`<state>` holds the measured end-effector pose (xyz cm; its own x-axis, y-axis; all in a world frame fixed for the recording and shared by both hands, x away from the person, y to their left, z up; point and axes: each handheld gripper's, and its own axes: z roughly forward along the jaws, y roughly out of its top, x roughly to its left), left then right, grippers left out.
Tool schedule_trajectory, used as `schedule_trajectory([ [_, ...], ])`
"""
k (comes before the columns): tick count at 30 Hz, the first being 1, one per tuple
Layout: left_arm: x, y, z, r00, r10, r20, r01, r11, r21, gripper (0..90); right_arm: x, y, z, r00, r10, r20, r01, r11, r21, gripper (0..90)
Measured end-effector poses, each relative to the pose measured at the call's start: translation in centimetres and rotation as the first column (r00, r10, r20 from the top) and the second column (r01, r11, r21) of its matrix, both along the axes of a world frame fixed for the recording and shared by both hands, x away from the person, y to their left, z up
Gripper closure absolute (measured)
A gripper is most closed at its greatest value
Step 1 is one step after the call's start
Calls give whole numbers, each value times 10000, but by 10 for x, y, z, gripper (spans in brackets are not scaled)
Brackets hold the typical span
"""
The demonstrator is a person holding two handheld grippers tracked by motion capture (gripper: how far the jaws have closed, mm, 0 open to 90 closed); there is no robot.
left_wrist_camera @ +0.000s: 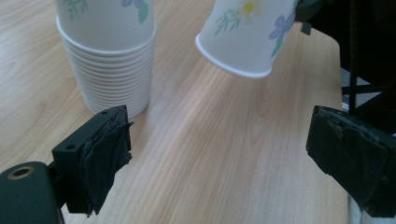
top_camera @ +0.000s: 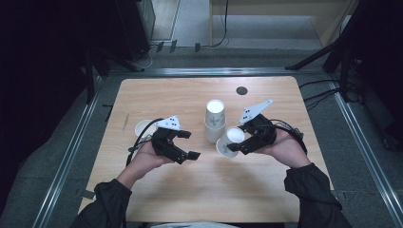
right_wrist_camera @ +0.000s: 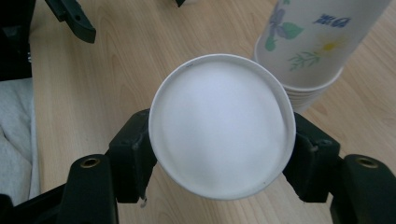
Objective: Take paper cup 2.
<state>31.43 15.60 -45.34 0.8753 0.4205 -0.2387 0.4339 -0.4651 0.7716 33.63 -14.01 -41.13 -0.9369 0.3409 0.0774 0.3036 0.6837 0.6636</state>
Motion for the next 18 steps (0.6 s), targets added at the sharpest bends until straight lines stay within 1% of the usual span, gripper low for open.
schedule_trajectory([
  [2,-1,-2,-2,10000,-70,-45,69,9999,-147,66,-2,3,-5,10000,67,-35,-66,9999,135,340],
  [4,-3,-4,-3,9999,-155,13,155,9999,-44,66,-4,5,-10,9998,136,-134,-132,9995,274,340],
  [5,-3,-5,-4,9997,-222,32,222,9998,-12,66,-4,7,-14,9996,207,-186,-202,9995,261,341],
  [7,-4,-5,-5,9997,-237,-10,236,9996,-120,66,-5,12,-19,9988,374,-306,-371,9993,103,340],
  [8,-4,-6,-5,9995,-300,-54,299,9993,-221,66,-5,14,-21,9985,416,-365,-413,9991,84,340],
  [10,-6,-7,-7,9993,-371,-56,370,9991,-205,66,-6,18,-25,9971,562,-513,-558,9984,100,340],
  [13,-7,-8,-9,9989,-468,-48,467,9986,-228,66,-7,24,-24,9958,709,-587,-702,9974,137,340],
  [15,-9,-10,-10,9986,-512,-131,506,9977,-453,66,-8,28,-20,9947,856,-573,-847,9962,183,341],
  [18,-11,-13,-12,9982,-584,-147,576,9970,-523,66,-8,33,-15,9933,1012,-554,-997,9946,289,341],
])
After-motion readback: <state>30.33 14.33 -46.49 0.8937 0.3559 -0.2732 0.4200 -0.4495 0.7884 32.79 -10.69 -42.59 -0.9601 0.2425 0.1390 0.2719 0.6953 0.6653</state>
